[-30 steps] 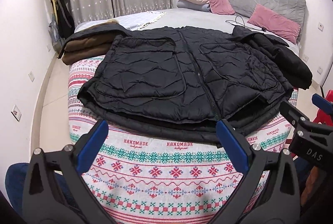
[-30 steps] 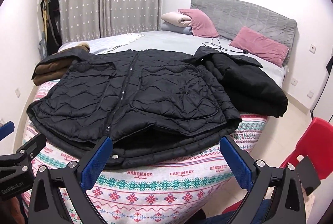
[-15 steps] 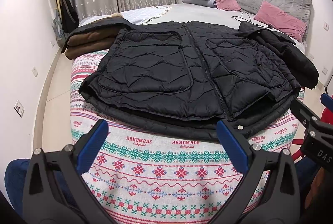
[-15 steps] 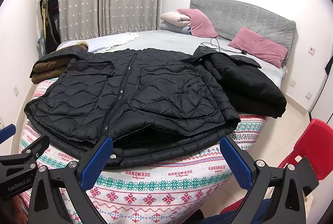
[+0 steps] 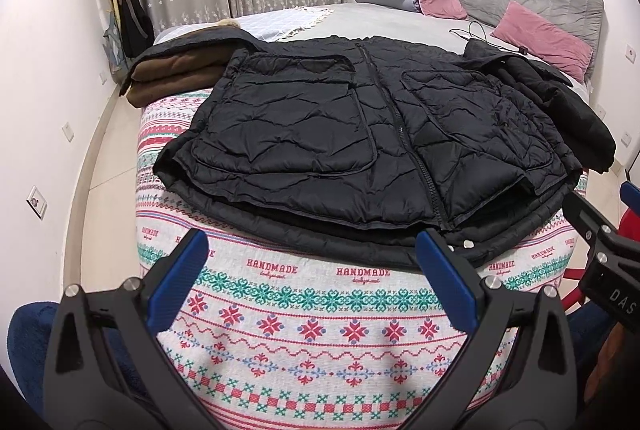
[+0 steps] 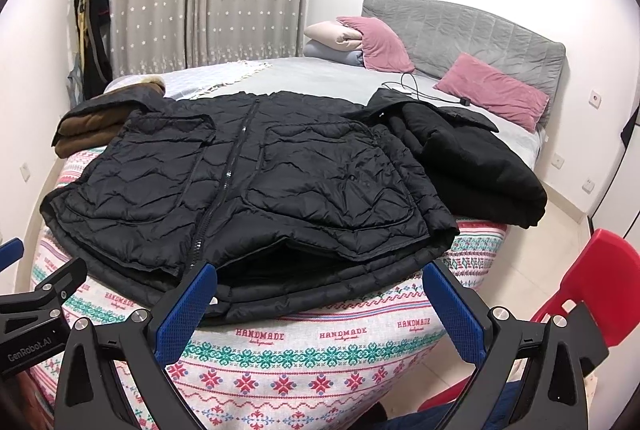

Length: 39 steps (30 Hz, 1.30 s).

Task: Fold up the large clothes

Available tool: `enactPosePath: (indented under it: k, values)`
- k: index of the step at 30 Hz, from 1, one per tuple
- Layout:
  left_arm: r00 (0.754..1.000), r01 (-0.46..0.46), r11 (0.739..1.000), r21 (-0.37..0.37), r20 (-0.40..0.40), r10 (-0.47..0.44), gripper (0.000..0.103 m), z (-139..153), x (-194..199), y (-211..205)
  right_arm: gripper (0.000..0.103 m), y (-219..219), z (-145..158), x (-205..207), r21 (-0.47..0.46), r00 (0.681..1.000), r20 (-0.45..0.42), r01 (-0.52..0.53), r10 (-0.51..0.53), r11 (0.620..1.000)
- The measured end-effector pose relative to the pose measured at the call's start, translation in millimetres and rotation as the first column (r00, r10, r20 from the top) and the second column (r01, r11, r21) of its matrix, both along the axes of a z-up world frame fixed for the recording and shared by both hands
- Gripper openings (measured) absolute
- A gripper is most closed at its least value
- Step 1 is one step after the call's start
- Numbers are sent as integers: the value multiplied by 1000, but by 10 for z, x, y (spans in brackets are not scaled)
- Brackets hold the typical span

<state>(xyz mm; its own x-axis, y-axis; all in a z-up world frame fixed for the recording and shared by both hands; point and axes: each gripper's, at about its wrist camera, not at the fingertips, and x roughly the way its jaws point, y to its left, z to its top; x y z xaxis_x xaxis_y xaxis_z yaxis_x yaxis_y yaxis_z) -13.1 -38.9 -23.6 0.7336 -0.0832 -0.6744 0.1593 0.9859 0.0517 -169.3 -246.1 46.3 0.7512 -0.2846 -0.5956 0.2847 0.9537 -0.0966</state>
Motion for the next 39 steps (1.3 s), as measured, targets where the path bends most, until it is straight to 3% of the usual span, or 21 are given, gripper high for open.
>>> enactPosePath:
  k: [31,35,39]
  values:
    - [996,-73,997,-23,-53,72,103,-67,233,299,103,-183,-84,115,13,998,-28,48,-48,999]
    - [990,-126,991,-37,-60,124,103,-74,357,484,103,-292,-158,200,51,998,-55,42,-39,998]
    - [980,-190,981,-46,-67,187,103,-64,500,714,103,-617,-186,224,136,994,-60,101,-93,986]
